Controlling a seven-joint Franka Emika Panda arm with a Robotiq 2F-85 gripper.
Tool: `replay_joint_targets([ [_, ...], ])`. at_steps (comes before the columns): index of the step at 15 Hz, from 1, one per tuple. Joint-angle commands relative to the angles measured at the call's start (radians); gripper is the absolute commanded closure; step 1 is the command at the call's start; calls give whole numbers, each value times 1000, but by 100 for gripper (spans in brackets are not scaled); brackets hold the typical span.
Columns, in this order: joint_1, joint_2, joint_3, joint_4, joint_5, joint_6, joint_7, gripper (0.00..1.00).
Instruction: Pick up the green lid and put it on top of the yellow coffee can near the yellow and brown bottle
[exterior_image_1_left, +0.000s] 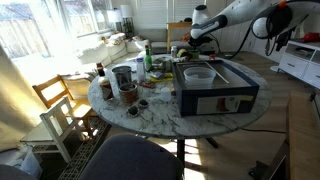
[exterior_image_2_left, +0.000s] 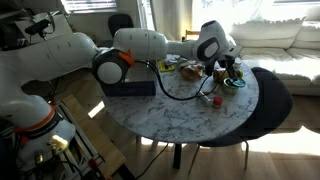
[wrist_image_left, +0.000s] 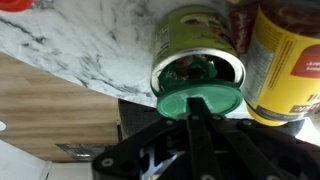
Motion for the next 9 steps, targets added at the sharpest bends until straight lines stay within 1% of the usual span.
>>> replay_joint_targets([
  [1,8,16,-17,-2,8,17,12,100],
  [9,8,8,5,-4,21,-30,-40,100],
])
